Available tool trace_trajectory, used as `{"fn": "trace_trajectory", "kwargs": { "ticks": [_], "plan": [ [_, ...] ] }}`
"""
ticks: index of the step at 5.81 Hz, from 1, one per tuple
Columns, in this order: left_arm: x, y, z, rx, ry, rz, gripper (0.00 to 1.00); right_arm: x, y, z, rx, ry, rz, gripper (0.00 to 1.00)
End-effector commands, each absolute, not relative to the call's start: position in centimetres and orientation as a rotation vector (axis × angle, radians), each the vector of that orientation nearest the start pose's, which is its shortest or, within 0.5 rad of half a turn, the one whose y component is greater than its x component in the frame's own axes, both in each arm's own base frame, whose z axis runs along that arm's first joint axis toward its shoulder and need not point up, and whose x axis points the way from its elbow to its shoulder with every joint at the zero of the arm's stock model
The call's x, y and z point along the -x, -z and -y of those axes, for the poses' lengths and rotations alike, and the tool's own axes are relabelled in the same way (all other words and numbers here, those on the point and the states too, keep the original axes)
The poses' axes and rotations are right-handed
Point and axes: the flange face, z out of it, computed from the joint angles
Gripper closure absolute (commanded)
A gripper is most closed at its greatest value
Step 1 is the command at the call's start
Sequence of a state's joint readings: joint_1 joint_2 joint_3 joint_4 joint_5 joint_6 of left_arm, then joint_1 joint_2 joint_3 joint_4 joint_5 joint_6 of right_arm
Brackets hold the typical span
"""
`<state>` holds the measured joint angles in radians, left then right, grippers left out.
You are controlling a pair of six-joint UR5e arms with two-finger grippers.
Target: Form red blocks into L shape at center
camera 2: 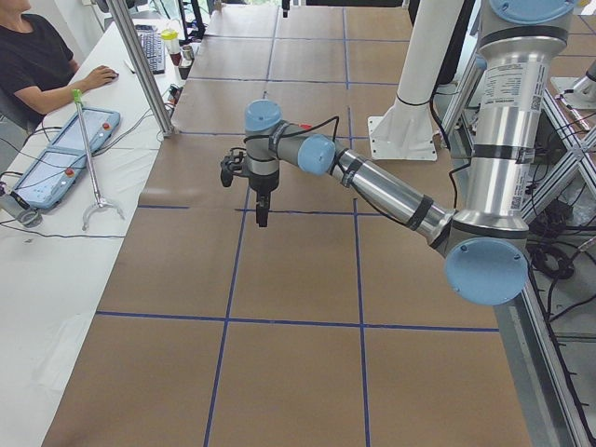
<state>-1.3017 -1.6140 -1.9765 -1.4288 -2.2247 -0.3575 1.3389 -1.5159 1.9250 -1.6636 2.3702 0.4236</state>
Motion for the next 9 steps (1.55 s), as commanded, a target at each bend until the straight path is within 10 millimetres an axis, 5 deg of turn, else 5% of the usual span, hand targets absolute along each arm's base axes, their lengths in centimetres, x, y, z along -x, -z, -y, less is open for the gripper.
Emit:
{"fn": "trace_trajectory", "kwargs": {
  "ticks": [1, 2, 4, 6, 7, 9],
  "plan": [
    [2.9, -52.5, 49.6, -0.111, -0.08, -0.723, 0.0, 1.4, -49.5, 49.6, -0.038, -0.015, 0.813, 0.0],
    [5.0, -56.3, 49.6, -0.089, -0.107, -0.798, 0.0, 0.8, -52.5, 47.4, -0.006, -0.022, 0.768, 0.0],
    [5.0, -59.3, 49.7, -0.034, -0.087, -0.796, 0.0, 0.4, -54.4, 44.7, 0.028, -0.027, 0.755, 0.0],
    [5.0, -59.9, 49.5, -0.018, -0.074, -0.802, 0.0, 0.3, -55.1, 44.0, 0.011, 0.018, 0.757, 0.0],
    [5.1, -61.3, 47.2, -0.008, -0.073, -0.796, 0.0, 0.3, -54.4, 43.9, 0.0, 0.024, 0.765, 0.0],
    [5.1, -63.0, 46.3, -0.006, -0.066, -0.799, 0.0, 0.3, -54.5, 43.5, 0.004, 0.022, 0.773, 0.0]
  ]
}}
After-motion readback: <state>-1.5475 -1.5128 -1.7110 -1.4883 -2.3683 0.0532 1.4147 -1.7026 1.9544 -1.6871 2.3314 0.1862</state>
